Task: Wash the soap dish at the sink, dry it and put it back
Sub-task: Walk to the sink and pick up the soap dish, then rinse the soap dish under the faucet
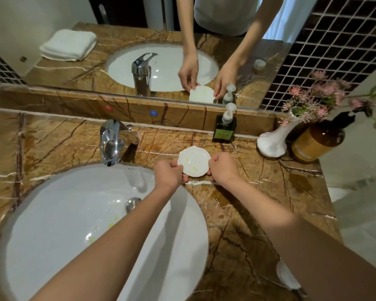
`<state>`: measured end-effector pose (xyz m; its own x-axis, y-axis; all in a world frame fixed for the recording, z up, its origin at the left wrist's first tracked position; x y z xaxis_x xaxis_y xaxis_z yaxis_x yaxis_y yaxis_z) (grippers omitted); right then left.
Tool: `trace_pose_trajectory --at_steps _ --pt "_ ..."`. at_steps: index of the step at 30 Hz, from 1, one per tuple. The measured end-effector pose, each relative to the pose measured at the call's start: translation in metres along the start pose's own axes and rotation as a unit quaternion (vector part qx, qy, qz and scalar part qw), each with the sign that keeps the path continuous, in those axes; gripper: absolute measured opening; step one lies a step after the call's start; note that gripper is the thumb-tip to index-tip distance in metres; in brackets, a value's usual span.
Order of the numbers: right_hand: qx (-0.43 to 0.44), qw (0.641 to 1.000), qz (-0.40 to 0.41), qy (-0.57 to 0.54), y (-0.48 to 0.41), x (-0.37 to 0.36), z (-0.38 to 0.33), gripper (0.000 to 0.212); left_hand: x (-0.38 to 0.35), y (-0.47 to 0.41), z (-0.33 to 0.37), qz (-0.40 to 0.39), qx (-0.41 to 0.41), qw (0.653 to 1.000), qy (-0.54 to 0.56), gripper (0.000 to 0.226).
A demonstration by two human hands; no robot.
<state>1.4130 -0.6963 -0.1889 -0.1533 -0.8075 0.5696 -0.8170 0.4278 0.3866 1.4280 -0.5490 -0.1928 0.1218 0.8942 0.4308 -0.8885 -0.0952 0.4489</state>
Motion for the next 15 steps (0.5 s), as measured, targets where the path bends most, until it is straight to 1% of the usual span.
trace_pose_trajectory --at_steps 3,5,7,11,15 --pt "-0.017 1.0 0.0 -0.011 -0.001 -0.003 0.0 0.032 0.001 0.001 -0.004 0.008 0.006 1.0 0.014 0.028" --pt "-0.019 1.0 -0.001 -0.004 0.001 -0.003 0.0 0.031 0.002 0.003 -0.009 0.01 0.017 0.999 0.036 0.02" --pt "-0.006 1.0 -0.007 0.011 0.003 -0.002 0.0 0.029 0.002 0.007 -0.014 0.01 0.04 0.997 0.067 0.011" --pt "0.022 0.999 -0.026 0.041 0.014 -0.002 -0.001 0.032 0.005 0.017 -0.024 0.017 0.078 0.988 0.136 0.013" --pt "0.054 0.995 -0.055 0.06 0.029 -0.004 -0.005 0.031 0.012 0.03 -0.035 0.027 0.095 0.978 0.184 0.008"
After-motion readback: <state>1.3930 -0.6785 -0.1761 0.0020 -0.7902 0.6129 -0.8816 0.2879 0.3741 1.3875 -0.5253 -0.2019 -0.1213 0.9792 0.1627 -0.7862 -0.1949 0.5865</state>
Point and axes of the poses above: each hand's wrist, its own y-axis away from the middle knuckle, its own x-axis out of the back of the hand, z = x × y, the point moved 1 cm from there along -y, towards the middle knuckle, and after that the axes turned 6 degrees about -y, right-handed, at the moved point
